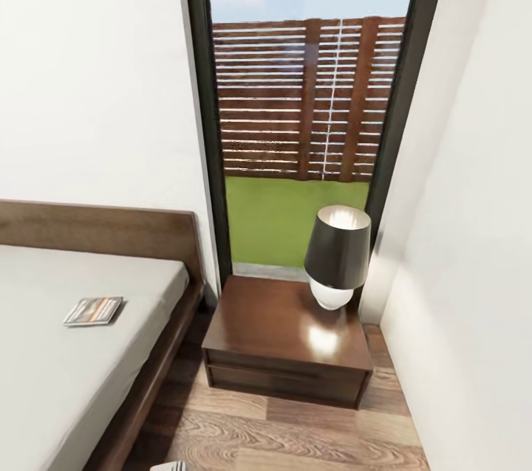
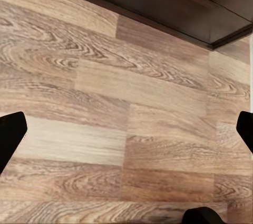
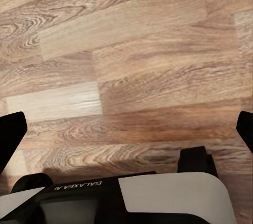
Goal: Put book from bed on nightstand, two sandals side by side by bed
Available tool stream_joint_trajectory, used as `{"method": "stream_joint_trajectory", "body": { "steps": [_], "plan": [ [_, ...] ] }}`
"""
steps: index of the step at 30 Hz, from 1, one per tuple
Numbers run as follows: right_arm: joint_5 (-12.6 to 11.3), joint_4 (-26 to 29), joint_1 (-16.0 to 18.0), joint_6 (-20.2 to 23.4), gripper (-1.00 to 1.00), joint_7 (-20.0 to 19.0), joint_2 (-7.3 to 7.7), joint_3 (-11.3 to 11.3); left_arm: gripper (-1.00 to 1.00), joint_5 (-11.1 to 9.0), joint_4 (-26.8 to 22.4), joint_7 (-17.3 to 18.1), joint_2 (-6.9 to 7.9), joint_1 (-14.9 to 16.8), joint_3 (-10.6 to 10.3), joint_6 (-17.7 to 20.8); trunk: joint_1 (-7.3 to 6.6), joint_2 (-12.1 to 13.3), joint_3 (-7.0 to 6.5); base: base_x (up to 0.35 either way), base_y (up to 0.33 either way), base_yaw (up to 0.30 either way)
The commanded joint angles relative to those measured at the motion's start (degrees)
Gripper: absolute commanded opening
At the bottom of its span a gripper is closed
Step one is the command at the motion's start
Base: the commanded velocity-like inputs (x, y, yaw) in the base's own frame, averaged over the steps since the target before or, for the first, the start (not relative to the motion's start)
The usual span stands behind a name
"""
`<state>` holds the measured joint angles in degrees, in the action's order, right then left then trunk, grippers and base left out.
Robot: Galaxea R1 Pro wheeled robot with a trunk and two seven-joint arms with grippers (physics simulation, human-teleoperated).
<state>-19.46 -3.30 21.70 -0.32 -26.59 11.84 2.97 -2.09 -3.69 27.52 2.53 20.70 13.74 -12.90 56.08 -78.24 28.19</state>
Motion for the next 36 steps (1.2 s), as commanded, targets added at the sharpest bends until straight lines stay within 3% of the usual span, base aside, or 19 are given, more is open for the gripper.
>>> {"method": "stream_joint_trajectory", "body": {
  "steps": [1, 21, 36],
  "plan": [
    [-0.2, -0.2, 0.1, 0.0, 1.00, -0.3, 0.02, 0.3, 1.00, -0.2, 0.1, 0.3, 0.01, 0.0, 0.1, -0.1, 0.02, 0.0, 0.06, 0.103, 0.008, 0.000],
    [-0.2, -0.2, 0.1, 0.0, 1.00, -0.3, 0.02, 0.3, 1.00, -0.2, 0.1, 0.3, 0.01, 0.1, 0.1, -0.1, 0.02, 0.0, 0.06, 0.165, 0.046, 0.000],
    [-0.3, -0.2, 0.1, 0.0, 1.00, -0.4, 0.02, 0.3, 1.00, -0.3, 0.1, 0.3, 0.01, 0.1, 0.1, -0.1, 0.02, 0.0, 0.06, 0.018, 0.003, -0.035]
  ]
}}
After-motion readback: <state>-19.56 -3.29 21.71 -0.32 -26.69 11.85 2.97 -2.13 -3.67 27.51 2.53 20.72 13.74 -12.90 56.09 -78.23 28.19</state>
